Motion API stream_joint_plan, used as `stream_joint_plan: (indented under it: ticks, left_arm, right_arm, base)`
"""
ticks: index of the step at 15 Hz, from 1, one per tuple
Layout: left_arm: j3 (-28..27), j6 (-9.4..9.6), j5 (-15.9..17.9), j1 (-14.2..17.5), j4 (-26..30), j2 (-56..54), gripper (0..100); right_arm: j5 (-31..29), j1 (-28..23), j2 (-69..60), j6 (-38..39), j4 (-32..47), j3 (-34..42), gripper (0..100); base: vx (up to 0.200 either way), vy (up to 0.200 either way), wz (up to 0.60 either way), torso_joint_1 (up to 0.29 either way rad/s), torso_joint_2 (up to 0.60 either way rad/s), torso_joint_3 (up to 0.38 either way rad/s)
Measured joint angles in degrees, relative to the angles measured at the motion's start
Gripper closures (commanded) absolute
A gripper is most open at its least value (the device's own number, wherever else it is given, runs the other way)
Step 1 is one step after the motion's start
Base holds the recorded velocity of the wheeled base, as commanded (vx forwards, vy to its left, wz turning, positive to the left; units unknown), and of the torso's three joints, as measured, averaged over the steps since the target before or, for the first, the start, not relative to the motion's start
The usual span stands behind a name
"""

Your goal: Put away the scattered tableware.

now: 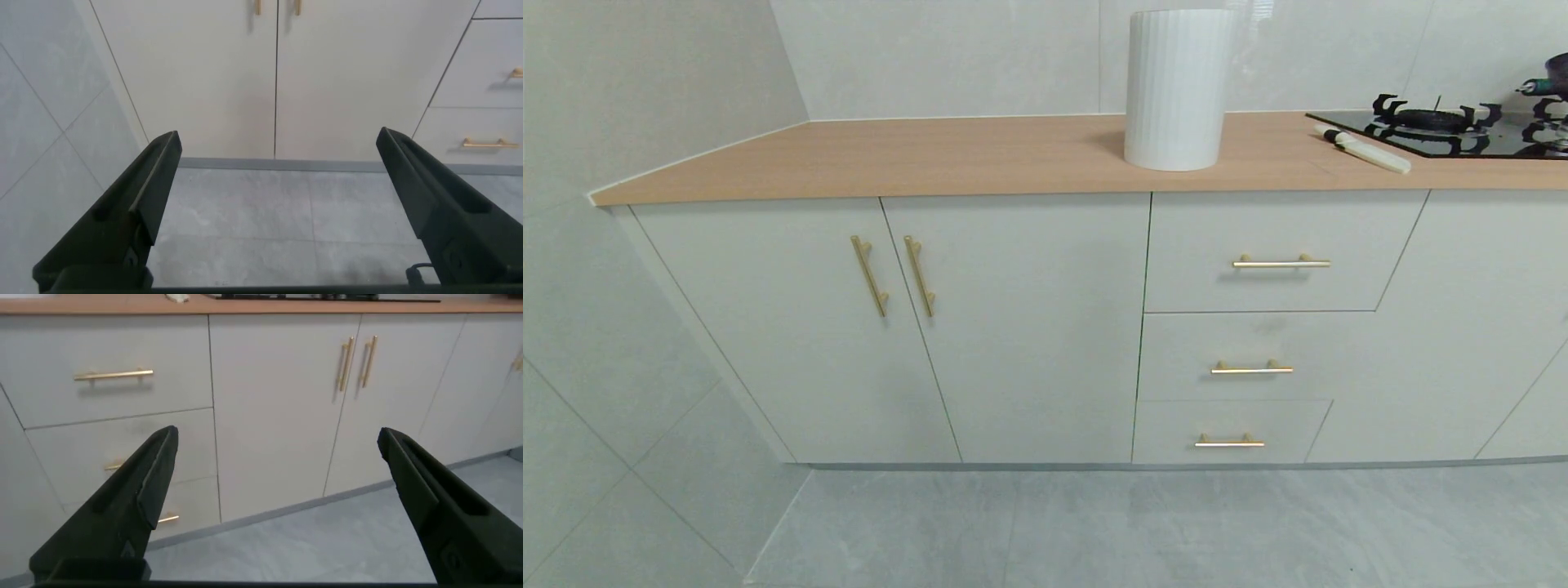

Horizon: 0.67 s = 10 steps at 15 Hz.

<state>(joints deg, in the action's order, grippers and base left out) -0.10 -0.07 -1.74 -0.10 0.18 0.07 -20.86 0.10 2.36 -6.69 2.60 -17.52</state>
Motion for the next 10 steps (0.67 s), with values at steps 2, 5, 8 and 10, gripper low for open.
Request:
stream_joint_plan:
  ticks: [2,5,8,10]
  left_arm:
    - [0.00,0.00,0.00,0.02,0.00,0.00,0]
    - [0.00,0.00,0.00,0.00,0.00,0.00,0]
    - [0.00,0.00,0.00,0.00,-0.02,0.00,0]
    - [0.00,0.00,0.00,0.02,0.00,0.00,0]
  right_arm:
    - [4.79,-0.10,-1.46,0.73,-2.33,4.46,0]
    - [13.09,-0.10,-2.27,2.56,-5.74,14.35,0]
    - [16.15,-0.10,-2.50,8.69,-2.95,17.03,0]
    - [16.84,-0.10,-2.55,8.33,-3.19,17.27,0]
  base:
    - [0.000,0.000,0.00,0.000,0.00,0.000]
    - [0.000,0.000,0.00,0.000,0.00,0.000]
    - [0.000,0.000,0.00,0.000,0.00,0.000]
    - [0.000,0.000,0.00,0.000,0.00,0.000]
